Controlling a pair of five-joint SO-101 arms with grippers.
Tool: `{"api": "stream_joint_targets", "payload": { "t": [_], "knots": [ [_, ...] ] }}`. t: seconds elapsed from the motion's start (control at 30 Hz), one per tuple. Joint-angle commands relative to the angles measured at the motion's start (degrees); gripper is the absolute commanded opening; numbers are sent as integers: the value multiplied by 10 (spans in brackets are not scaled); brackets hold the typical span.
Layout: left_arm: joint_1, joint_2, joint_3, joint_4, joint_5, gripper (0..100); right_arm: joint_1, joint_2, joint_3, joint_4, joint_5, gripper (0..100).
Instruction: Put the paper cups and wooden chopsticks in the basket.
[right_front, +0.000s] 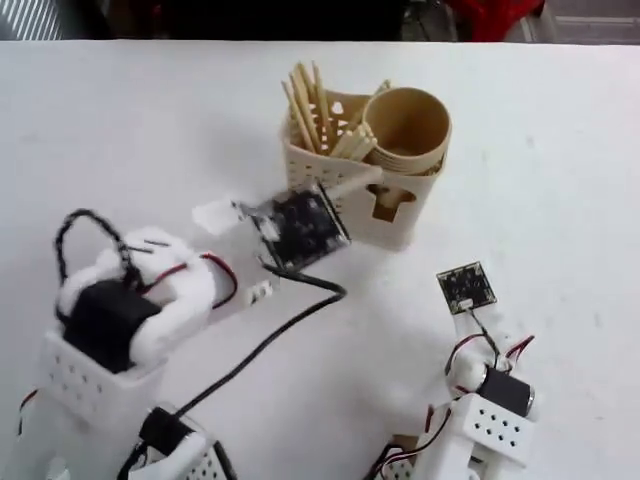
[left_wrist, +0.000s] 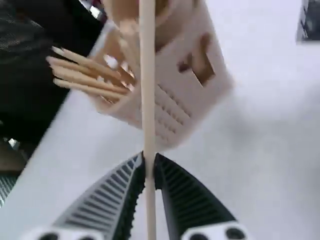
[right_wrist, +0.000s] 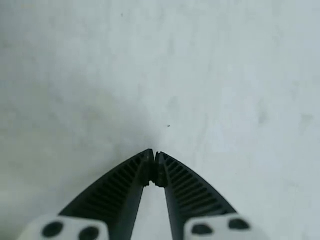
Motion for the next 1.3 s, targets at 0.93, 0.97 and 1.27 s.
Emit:
{"api": "stream_joint_targets", "payload": {
  "t": [0.93,0.97,1.27],
  "knots": [
    [-105,441,-244,-492,453,25,-15,-6,-3,-10,-3,17],
    [-104,442,-244,-484,454,27,-15,-6,-3,-10,-3,17],
    [-103,438,-250,-434,487,28,-15,-6,-3,-10,-3,17]
  ]
}}
